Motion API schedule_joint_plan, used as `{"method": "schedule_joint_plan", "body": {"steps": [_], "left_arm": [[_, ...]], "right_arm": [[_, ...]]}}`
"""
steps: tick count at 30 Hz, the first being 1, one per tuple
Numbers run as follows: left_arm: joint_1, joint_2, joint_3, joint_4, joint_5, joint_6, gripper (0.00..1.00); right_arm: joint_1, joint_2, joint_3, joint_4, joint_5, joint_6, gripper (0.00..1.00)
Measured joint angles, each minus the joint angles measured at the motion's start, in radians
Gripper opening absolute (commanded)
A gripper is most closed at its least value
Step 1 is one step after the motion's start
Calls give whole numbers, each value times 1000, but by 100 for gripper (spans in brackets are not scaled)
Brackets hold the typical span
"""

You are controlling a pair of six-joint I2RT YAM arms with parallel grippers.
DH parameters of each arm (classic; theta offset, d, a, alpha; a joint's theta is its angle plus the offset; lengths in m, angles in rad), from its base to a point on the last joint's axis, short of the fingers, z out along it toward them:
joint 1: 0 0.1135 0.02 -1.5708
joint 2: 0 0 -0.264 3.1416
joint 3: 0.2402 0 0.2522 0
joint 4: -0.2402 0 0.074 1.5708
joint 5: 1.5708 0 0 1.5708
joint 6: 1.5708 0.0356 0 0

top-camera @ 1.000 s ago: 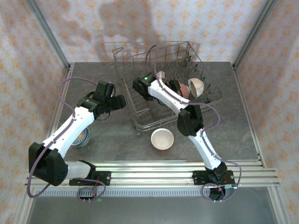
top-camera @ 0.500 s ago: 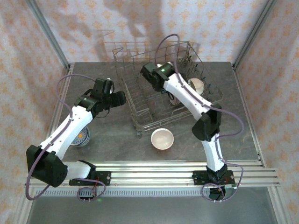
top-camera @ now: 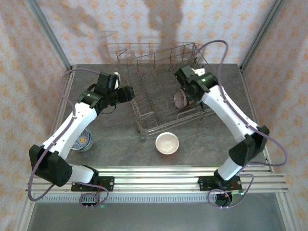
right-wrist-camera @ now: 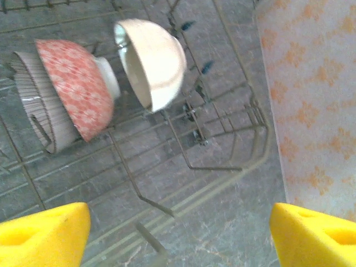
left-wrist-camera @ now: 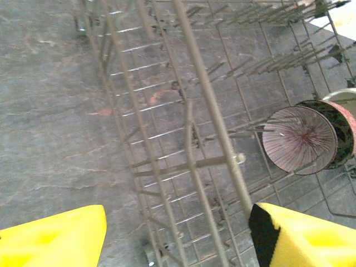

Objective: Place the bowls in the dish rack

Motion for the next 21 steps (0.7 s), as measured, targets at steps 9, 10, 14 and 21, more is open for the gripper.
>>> {"method": "schedule_joint_plan", "body": {"steps": [9, 10, 14, 21], "left_arm": [[-11, 169, 106, 3, 40, 24, 53], [-11, 192, 125, 3, 41, 27, 50], [-11, 264, 197, -8, 41, 45, 43], [2, 386, 353, -106, 13, 89, 31]], "right_arm": [[-47, -179, -212, 16, -95, 76, 81], [-47, -185, -226, 18, -106, 81, 81], [-47, -226, -285, 17, -156, 101, 77], [-47, -322, -354, 17, -240, 148, 72]]}}
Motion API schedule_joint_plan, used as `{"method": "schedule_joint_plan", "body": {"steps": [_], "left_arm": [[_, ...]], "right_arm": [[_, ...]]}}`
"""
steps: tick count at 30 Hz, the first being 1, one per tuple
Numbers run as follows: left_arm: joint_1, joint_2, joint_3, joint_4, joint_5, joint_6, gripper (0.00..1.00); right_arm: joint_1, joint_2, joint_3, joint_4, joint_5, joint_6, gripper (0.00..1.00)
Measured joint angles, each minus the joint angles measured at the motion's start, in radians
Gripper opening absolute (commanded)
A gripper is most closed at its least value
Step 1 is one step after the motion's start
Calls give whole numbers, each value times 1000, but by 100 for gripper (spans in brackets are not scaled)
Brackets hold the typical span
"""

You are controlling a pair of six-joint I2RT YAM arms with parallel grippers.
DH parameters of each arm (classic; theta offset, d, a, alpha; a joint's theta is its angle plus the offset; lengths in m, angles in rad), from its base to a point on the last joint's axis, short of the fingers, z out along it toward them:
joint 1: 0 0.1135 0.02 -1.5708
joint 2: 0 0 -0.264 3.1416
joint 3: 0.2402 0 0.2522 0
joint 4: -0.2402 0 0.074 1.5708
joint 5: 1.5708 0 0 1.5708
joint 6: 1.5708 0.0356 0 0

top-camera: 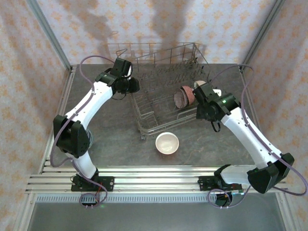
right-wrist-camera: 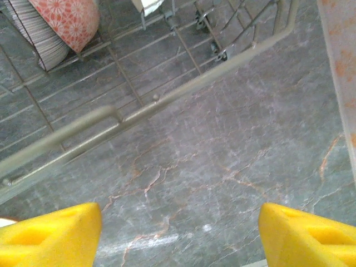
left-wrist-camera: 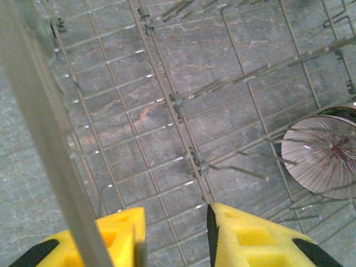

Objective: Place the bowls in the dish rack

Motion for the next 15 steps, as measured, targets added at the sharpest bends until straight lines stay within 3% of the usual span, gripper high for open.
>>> {"method": "schedule_joint_plan", "body": {"steps": [6, 15], "left_arm": [[26, 102, 138, -61, 0, 18, 25], [49, 211, 290, -96, 12, 56, 25]], "right_arm": [[0, -56, -84, 14, -83, 56, 69], [1, -116, -237, 81, -209, 158, 65]]}}
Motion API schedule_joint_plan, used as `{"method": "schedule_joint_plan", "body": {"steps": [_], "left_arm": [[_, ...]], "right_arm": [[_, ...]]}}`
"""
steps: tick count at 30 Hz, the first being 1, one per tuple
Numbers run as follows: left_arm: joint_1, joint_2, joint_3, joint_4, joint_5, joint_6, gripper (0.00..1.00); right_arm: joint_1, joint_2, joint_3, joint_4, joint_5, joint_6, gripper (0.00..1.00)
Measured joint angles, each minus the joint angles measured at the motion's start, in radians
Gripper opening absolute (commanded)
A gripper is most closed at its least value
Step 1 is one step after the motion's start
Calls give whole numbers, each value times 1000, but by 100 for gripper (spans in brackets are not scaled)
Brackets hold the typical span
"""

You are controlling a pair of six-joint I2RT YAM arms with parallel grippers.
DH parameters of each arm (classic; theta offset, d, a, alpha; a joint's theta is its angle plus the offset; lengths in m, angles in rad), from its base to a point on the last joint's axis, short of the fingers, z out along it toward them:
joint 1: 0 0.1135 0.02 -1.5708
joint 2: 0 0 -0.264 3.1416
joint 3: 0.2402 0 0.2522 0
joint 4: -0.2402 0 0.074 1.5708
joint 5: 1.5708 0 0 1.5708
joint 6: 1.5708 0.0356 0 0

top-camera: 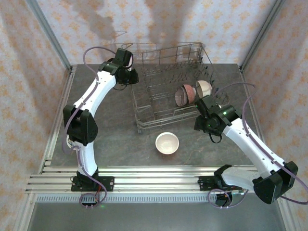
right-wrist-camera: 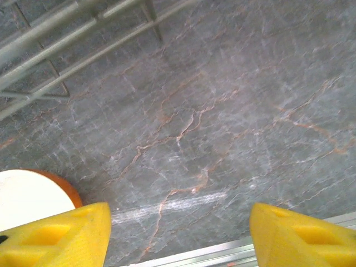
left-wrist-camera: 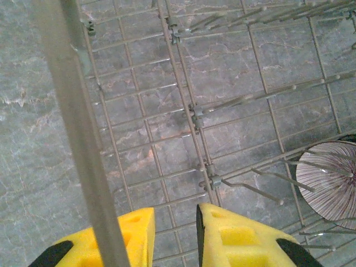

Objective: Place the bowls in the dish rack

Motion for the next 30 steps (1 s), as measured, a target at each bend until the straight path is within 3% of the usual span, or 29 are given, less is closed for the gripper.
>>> {"method": "schedule_joint_plan", "body": {"steps": [8, 10, 14, 17, 30], "left_arm": [[21, 151, 220, -25, -2, 31, 26], [24, 180, 265, -27, -1, 35, 34], [25, 195, 290, -23, 10, 51, 62], [25, 172, 252, -10, 14, 58, 74], [25, -63, 47, -8, 23, 74, 79]], "right_arm": [[35, 43, -40, 95, -60, 46, 63], [51, 74, -46, 117, -71, 53, 63], [84, 132, -54, 156, -93, 60, 60], [106, 158, -57, 182, -111, 60, 59], [199, 220, -122, 298, -172, 47, 54]]}}
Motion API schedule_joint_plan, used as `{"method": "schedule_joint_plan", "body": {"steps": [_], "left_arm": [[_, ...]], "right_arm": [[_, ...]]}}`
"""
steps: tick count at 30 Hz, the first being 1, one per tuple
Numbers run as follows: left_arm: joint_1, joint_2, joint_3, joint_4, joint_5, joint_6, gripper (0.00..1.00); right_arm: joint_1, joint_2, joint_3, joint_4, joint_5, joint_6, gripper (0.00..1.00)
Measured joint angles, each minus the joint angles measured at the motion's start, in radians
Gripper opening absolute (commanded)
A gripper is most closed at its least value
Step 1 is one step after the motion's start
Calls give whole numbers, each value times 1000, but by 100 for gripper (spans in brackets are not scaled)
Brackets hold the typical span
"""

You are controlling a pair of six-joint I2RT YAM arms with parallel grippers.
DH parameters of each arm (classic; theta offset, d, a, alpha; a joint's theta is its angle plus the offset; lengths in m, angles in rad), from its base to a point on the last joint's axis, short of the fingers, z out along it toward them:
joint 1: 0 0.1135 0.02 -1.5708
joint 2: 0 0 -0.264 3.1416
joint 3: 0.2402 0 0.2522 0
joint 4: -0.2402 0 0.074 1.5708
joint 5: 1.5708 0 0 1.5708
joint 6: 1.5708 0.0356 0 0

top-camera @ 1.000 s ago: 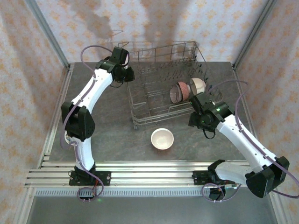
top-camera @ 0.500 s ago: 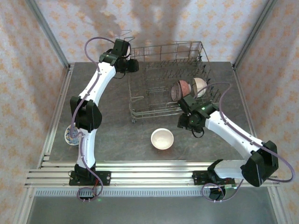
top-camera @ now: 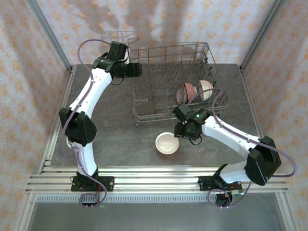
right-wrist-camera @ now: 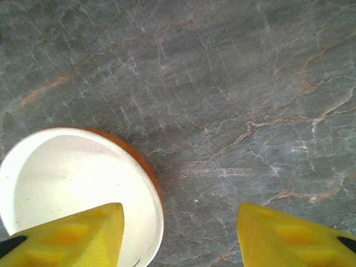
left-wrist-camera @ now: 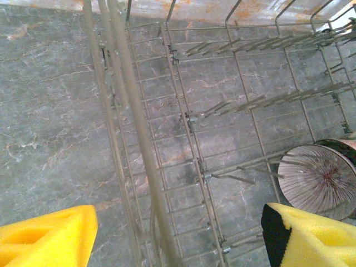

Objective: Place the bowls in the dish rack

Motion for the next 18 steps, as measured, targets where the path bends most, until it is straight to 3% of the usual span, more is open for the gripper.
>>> {"method": "schedule_joint_plan", "body": {"steps": [8, 18], "left_arm": [[0, -111, -98, 0, -17, 11, 80], [0, -233, -240, 0, -63, 11, 80]], "right_arm": [[36, 42, -32, 64, -56, -34, 52], [45, 103, -51, 85, -62, -61, 40]]}}
